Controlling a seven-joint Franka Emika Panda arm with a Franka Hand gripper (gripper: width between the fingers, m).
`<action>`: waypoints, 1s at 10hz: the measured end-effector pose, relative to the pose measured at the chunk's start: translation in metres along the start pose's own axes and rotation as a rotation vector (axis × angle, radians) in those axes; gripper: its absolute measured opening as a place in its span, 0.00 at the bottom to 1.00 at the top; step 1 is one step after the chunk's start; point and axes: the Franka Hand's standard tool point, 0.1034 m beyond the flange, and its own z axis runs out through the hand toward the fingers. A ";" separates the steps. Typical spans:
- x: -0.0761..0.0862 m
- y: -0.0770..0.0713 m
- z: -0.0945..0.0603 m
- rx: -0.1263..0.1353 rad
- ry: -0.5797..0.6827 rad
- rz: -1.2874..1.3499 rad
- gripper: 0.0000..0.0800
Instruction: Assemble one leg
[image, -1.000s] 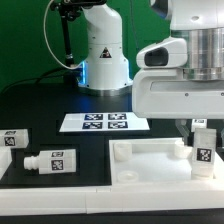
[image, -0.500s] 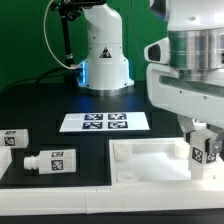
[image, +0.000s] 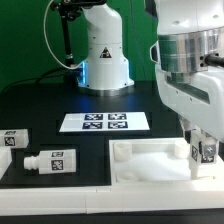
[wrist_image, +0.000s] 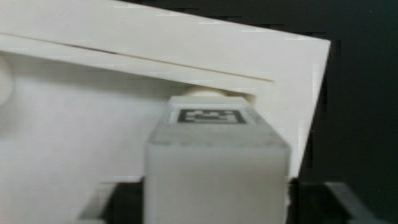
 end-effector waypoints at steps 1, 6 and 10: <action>-0.004 0.001 -0.001 -0.020 -0.016 -0.190 0.68; -0.013 0.000 -0.006 0.010 0.012 -0.466 0.81; 0.007 -0.008 -0.004 0.011 0.077 -1.042 0.81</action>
Offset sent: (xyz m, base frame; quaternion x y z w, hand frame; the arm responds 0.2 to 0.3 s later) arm 0.0000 0.0000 0.0000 0.0000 0.0000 -0.1938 0.9810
